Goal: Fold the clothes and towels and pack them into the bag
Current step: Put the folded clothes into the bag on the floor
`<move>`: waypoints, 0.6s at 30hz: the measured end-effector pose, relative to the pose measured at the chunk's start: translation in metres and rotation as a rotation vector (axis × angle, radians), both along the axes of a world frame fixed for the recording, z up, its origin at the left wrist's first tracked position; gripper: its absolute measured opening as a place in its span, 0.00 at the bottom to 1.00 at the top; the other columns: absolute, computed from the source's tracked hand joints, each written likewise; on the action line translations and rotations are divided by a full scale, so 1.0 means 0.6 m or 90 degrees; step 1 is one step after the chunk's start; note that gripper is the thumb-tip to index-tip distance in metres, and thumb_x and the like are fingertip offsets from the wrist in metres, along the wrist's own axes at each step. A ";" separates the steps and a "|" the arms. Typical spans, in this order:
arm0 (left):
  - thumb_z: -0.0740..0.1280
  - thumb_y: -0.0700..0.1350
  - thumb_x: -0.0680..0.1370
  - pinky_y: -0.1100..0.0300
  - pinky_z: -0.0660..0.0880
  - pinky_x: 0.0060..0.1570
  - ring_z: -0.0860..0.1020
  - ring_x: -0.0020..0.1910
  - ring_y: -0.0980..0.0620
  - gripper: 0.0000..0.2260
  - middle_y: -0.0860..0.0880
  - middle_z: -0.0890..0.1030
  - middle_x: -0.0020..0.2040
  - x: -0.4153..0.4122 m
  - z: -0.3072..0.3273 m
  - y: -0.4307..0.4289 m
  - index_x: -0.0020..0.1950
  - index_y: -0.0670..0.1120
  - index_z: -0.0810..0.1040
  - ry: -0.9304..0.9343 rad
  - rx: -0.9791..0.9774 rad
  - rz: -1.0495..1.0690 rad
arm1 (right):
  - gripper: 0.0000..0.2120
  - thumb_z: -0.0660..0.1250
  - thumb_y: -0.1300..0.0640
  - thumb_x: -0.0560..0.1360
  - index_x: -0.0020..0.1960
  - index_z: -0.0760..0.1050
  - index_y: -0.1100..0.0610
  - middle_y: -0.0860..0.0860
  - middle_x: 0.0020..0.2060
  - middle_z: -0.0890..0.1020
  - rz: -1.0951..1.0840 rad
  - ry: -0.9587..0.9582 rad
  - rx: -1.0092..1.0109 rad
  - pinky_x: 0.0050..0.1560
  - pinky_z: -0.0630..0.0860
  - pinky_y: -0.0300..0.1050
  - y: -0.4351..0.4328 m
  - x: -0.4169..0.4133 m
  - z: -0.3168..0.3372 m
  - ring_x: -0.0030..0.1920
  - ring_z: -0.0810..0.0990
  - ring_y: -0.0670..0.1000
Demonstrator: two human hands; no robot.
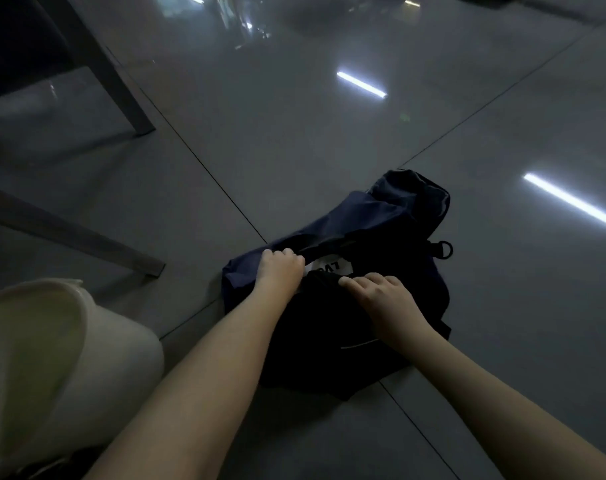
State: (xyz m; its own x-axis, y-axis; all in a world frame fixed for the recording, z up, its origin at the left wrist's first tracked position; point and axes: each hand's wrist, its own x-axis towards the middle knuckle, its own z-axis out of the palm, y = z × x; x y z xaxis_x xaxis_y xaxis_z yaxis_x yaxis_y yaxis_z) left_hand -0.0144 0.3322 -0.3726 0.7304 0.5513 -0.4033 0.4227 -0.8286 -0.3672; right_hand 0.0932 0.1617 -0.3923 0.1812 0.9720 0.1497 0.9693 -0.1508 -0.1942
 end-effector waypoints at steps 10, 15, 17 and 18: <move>0.57 0.41 0.79 0.49 0.69 0.61 0.71 0.62 0.41 0.13 0.45 0.73 0.62 0.011 0.064 0.085 0.60 0.47 0.78 -0.213 -0.170 0.254 | 0.40 0.82 0.59 0.49 0.60 0.75 0.56 0.50 0.47 0.83 0.017 0.006 -0.004 0.41 0.80 0.50 -0.016 0.014 0.001 0.45 0.83 0.55; 0.58 0.37 0.80 0.56 0.71 0.54 0.75 0.54 0.44 0.12 0.40 0.78 0.58 0.000 0.098 0.099 0.59 0.40 0.78 -0.273 -0.371 0.342 | 0.39 0.82 0.55 0.49 0.59 0.76 0.55 0.50 0.46 0.83 0.007 -0.016 -0.004 0.39 0.80 0.50 -0.013 0.006 0.003 0.44 0.83 0.56; 0.58 0.35 0.79 0.56 0.70 0.56 0.75 0.56 0.44 0.13 0.41 0.78 0.58 -0.003 0.106 0.097 0.60 0.39 0.77 -0.265 -0.426 0.339 | 0.38 0.82 0.52 0.50 0.59 0.76 0.56 0.51 0.46 0.83 -0.008 -0.023 -0.009 0.40 0.79 0.51 -0.004 -0.004 0.004 0.44 0.83 0.57; 0.58 0.34 0.79 0.57 0.70 0.55 0.75 0.54 0.45 0.13 0.42 0.78 0.56 -0.004 0.110 0.099 0.60 0.39 0.77 -0.269 -0.455 0.343 | 0.38 0.81 0.51 0.50 0.59 0.76 0.56 0.52 0.46 0.83 -0.017 -0.024 -0.006 0.40 0.79 0.52 0.003 -0.009 0.006 0.44 0.82 0.58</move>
